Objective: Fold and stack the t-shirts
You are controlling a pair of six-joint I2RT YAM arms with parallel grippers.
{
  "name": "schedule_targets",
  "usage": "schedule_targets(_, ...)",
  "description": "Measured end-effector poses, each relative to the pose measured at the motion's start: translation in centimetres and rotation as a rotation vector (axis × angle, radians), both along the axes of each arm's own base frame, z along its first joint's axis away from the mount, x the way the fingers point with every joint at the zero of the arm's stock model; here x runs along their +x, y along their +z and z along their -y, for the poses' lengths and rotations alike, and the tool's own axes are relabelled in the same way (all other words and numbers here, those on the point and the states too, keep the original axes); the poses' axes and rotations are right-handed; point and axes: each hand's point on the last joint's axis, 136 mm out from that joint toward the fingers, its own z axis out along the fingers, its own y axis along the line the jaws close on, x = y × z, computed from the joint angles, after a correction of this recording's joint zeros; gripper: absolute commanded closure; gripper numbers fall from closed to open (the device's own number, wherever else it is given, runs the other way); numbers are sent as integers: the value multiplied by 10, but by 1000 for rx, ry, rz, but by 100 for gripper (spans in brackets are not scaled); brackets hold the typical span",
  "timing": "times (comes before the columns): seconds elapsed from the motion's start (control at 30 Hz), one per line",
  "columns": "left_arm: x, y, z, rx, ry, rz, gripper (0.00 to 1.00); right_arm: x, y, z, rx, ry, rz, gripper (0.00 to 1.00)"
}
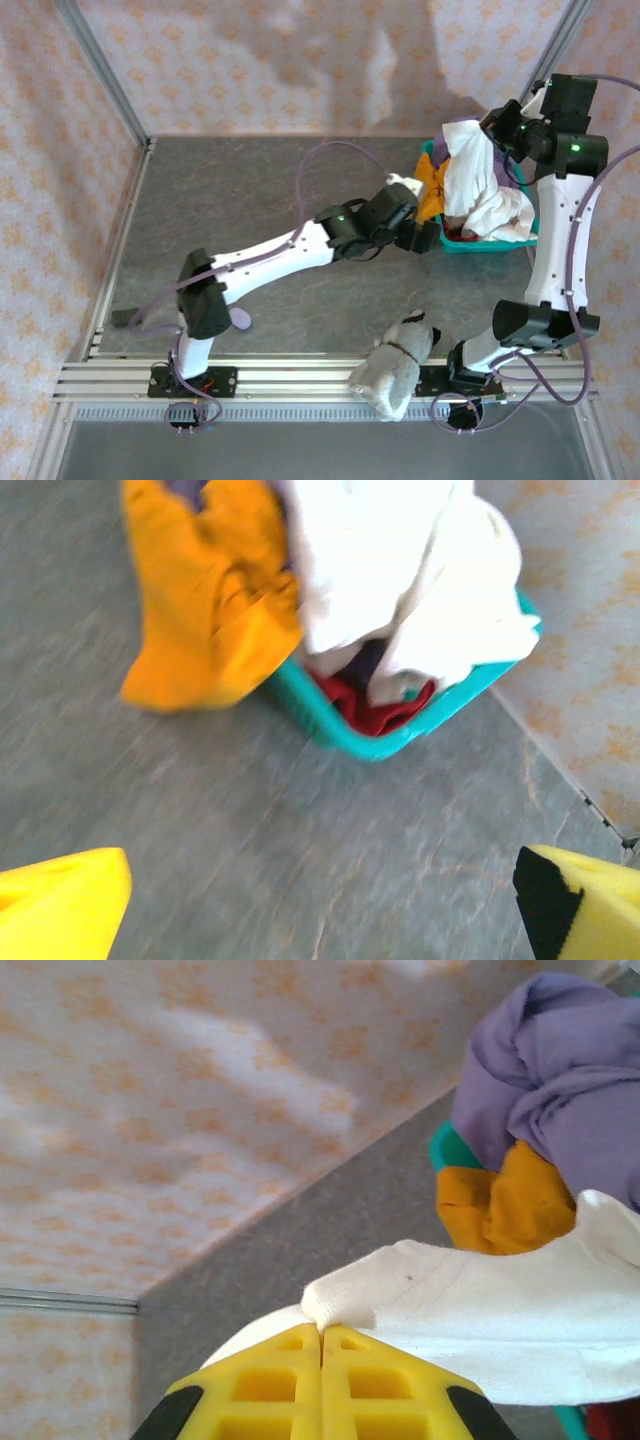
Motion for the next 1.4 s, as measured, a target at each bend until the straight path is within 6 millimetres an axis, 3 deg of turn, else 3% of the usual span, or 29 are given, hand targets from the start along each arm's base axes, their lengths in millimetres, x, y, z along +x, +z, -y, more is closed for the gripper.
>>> schedule_targets(0.13, 30, 7, 49, -51, -60, 120, 1, -13, 19, -8, 22, 22, 41, 95)
schedule_targets(0.33, 60, -7, 87, -112, -73, 231, 1, -26, 27, -23, 91, 77, 44, 96)
schedule_targets(0.53, 84, -19, 93, -148, 0, 294, 3, -43, 41, -36, 150, 117, 69, 96)
schedule_targets(0.63, 97, -10, 89, -193, 52, 325, 4, -56, 51, -45, 192, 145, 102, 96)
schedule_targets(0.77, 115, 15, 80, -257, 120, 406, 7, -71, 60, -54, 240, 173, 131, 96)
schedule_targets(0.83, 119, 28, 77, -294, 133, 444, 16, -76, 63, -58, 258, 184, 140, 96)
schedule_targets(1.0, 121, 53, 78, -387, 141, 500, 60, -82, 65, -60, 270, 188, 150, 94)
schedule_targets(1.13, 119, 62, 79, -434, 141, 517, 88, -82, 56, -57, 274, 161, 135, 92)
schedule_targets(1.23, 119, 52, 79, -430, 138, 517, 90, -80, 49, -54, 278, 137, 121, 72)
schedule_targets(1.4, 114, 17, 71, -358, 131, 475, 90, -78, 48, -48, 262, 98, 125, 44)
